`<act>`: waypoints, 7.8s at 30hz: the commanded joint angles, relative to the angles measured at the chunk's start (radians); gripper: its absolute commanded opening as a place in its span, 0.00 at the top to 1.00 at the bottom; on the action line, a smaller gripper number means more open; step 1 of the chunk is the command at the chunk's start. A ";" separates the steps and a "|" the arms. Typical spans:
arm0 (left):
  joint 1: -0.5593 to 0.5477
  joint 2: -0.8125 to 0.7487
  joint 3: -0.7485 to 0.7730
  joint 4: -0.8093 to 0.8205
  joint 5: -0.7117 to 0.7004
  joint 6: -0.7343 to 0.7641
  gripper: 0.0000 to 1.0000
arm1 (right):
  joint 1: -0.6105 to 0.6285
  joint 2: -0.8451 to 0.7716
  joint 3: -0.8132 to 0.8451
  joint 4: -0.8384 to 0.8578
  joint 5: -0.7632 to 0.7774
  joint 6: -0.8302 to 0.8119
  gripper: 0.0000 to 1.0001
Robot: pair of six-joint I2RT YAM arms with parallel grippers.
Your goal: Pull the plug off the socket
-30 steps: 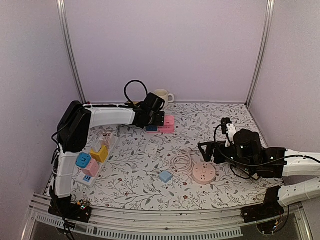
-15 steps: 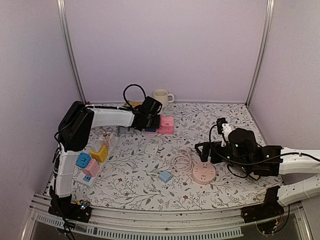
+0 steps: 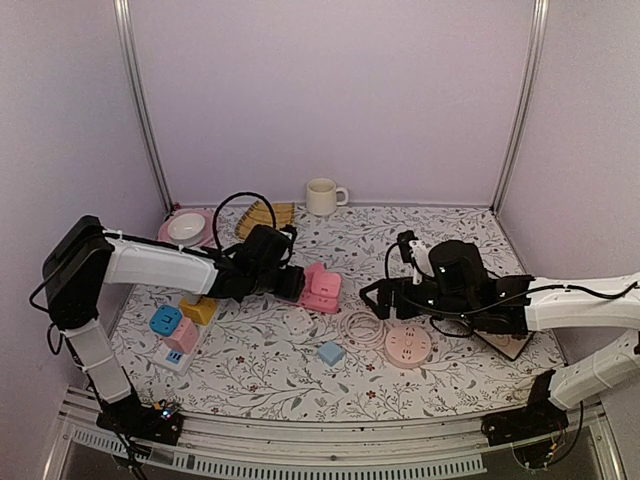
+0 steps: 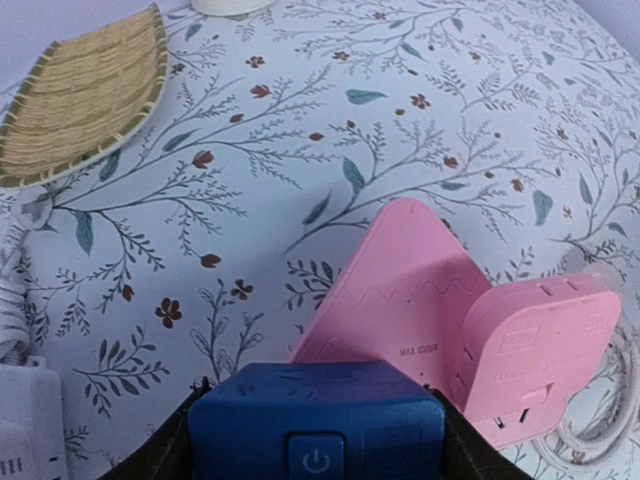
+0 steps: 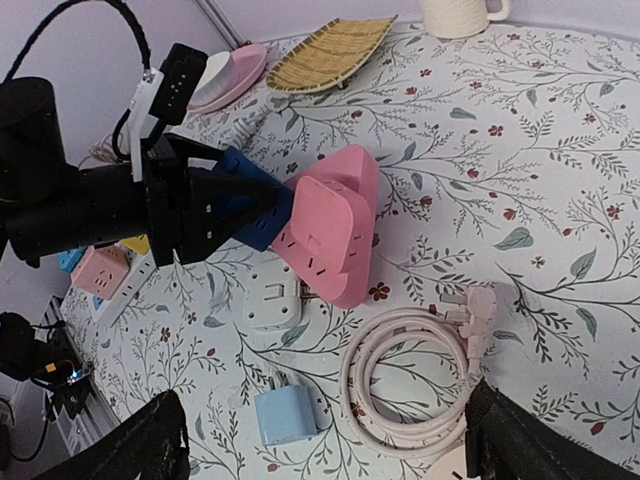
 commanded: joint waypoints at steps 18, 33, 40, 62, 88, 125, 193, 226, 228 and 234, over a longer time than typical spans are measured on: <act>-0.198 -0.101 -0.164 0.205 -0.007 0.027 0.62 | -0.048 0.243 0.012 0.183 -0.213 -0.033 0.13; -0.224 -0.005 -0.122 0.244 -0.041 0.017 0.62 | -0.078 0.387 0.003 0.331 -0.354 -0.016 0.35; -0.225 0.030 -0.083 0.186 -0.086 0.016 0.62 | -0.077 0.428 0.030 0.345 -0.386 0.001 0.49; -0.223 -0.011 -0.107 0.152 -0.002 0.000 0.62 | -0.034 0.432 0.113 0.244 -0.277 -0.084 0.70; -0.221 0.040 -0.092 0.108 0.015 -0.023 0.61 | 0.006 0.319 0.157 0.210 -0.268 -0.229 0.96; -0.219 -0.078 -0.163 0.088 -0.093 -0.099 0.61 | -0.551 0.306 0.031 0.246 -0.447 -0.059 0.96; -0.269 -0.370 -0.354 0.485 -0.028 0.007 0.61 | -0.141 0.485 0.115 0.496 -0.567 0.152 0.35; -0.271 -0.477 -0.398 0.686 0.035 0.131 0.57 | -0.295 0.568 0.279 0.288 -0.347 0.008 0.97; -0.257 -0.474 -0.397 0.682 0.043 0.121 0.57 | -0.298 0.580 0.289 0.289 -0.352 0.002 0.97; -0.211 -0.434 -0.359 0.578 0.017 0.059 0.57 | -0.326 0.640 0.351 0.288 -0.414 -0.018 0.96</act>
